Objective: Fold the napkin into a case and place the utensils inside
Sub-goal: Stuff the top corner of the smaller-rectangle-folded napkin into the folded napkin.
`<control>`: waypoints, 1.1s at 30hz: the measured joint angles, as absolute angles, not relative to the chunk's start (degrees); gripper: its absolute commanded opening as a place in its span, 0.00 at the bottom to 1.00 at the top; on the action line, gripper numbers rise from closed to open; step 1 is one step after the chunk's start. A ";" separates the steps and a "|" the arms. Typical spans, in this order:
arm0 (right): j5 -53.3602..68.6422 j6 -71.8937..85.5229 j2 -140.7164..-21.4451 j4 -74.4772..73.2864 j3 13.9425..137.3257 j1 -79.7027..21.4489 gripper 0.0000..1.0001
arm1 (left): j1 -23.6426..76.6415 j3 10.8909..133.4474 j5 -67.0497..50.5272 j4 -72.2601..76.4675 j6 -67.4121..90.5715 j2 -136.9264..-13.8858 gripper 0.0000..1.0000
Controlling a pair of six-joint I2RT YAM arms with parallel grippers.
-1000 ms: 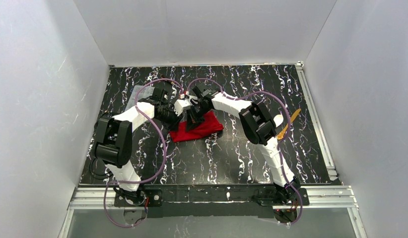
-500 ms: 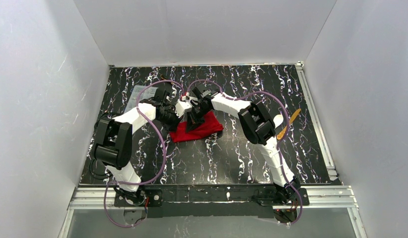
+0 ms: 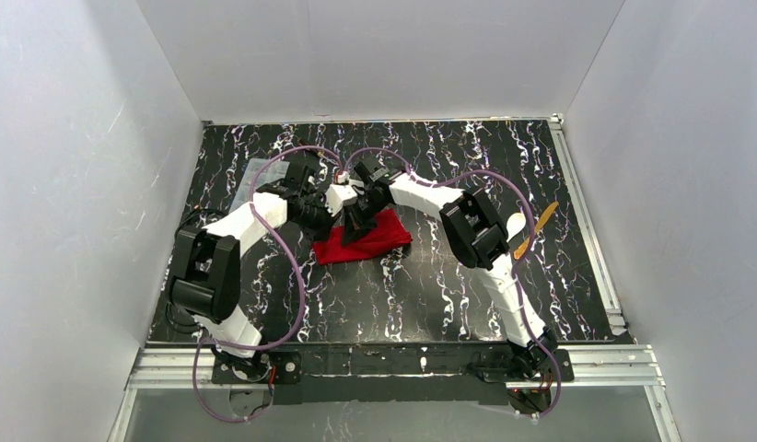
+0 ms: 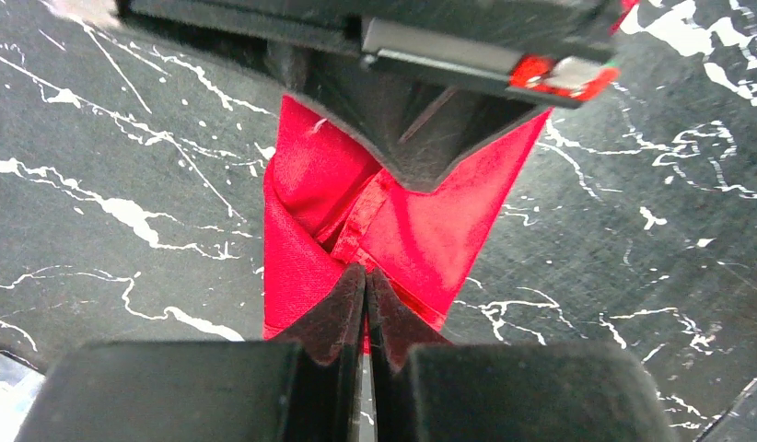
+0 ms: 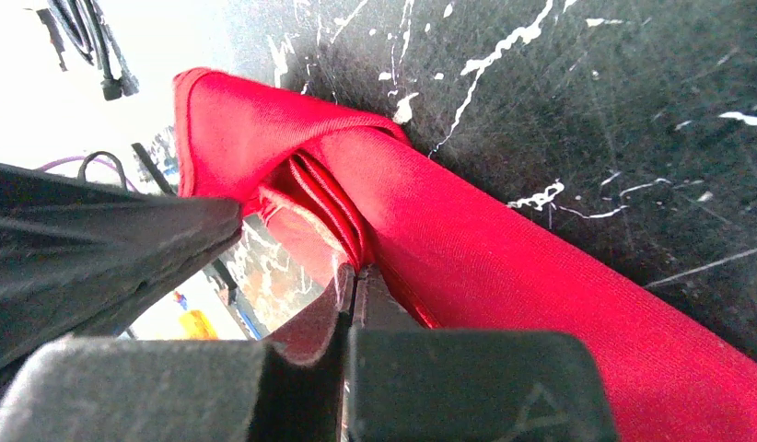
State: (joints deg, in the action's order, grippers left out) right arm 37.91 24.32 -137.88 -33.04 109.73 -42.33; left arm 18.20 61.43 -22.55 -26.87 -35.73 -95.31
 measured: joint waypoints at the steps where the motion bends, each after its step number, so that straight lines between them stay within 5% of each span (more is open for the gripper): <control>1: 37.91 24.34 -137.99 -33.01 109.82 -42.41 0.01 | 18.17 61.43 -23.22 -27.00 -35.51 -94.74 0.00; 16: 37.91 25.45 -139.83 -33.26 113.08 -42.52 0.01 | 18.24 58.19 -27.22 -28.91 -38.96 -93.91 0.00; 23: 37.91 25.32 -139.98 -33.63 113.51 -42.52 0.01 | 18.35 57.56 -19.59 -26.61 -36.58 -91.72 0.23; 33: 38.30 25.39 -139.96 -32.88 111.85 -42.52 0.01 | 18.41 59.86 -14.17 -25.82 -34.48 -89.60 0.39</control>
State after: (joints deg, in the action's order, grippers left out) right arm 38.30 25.39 -139.96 -32.88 111.85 -42.52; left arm 18.41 59.86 -14.17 -25.82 -34.48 -89.60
